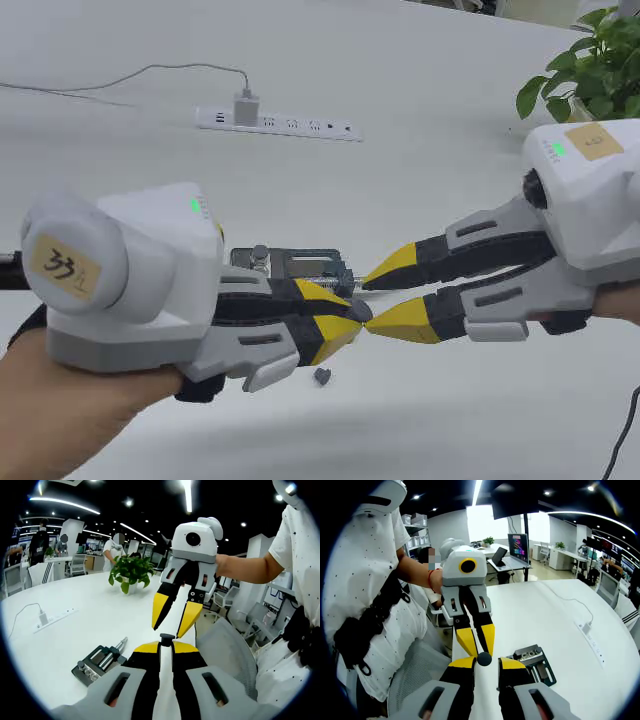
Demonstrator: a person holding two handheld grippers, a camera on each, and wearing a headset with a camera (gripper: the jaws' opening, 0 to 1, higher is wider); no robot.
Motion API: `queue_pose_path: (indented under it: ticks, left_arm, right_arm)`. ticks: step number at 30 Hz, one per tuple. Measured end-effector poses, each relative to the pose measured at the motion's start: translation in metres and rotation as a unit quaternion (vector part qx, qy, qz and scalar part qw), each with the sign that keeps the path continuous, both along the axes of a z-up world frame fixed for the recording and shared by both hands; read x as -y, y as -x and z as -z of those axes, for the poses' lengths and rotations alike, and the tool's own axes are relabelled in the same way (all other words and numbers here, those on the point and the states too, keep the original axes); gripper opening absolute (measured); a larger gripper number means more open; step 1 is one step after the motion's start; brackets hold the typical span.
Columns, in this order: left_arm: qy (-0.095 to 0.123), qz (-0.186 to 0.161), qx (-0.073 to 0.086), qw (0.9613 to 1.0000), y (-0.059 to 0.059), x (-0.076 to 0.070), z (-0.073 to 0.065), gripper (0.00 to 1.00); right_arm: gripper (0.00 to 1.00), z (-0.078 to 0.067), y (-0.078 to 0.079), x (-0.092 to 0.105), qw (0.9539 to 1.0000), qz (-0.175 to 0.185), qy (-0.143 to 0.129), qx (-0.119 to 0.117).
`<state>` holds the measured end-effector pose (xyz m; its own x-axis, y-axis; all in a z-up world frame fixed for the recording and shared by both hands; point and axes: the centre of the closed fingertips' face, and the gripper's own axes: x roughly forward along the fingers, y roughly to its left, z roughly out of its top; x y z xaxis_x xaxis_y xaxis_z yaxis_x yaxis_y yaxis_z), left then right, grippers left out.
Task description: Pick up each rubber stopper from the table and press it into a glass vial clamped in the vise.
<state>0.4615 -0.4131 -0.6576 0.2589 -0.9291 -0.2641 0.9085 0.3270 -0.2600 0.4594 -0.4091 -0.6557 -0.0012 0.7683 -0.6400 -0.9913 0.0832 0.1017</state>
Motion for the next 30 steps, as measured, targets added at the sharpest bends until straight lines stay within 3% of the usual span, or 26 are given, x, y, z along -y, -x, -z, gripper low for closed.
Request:
queue_pose_path:
  ticks: [30]
  left_arm:
    - [-0.004,0.013,0.009,0.9999,0.006,0.004,-0.004,0.04]
  right_arm:
    - [0.08,-0.005,0.012,-0.001,0.9997,-0.024,0.008,0.000]
